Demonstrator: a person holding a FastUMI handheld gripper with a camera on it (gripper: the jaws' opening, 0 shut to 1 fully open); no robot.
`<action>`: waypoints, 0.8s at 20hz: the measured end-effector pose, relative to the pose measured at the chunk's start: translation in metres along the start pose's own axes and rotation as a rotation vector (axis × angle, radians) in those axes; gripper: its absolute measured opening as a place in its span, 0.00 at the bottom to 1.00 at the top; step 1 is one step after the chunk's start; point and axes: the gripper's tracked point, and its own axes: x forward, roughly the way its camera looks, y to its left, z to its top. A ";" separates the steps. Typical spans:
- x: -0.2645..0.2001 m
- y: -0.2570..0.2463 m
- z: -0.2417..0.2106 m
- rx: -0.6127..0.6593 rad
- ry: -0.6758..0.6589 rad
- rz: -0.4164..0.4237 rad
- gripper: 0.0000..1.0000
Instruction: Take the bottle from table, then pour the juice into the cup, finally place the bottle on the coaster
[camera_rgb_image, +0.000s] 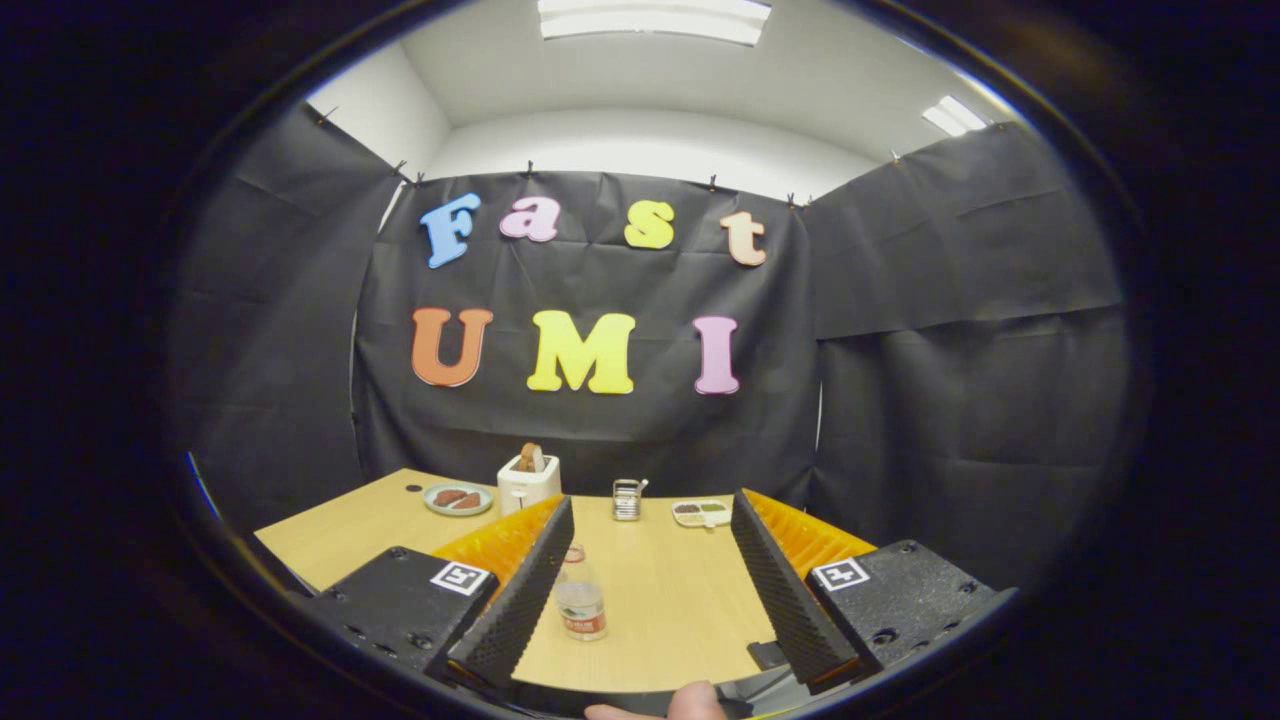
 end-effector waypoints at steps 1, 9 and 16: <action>0.000 0.002 -0.002 -0.001 0.003 0.005 1.00; 0.001 0.010 -0.013 -0.011 0.007 0.025 1.00; 0.013 0.032 -0.053 0.015 0.033 0.096 1.00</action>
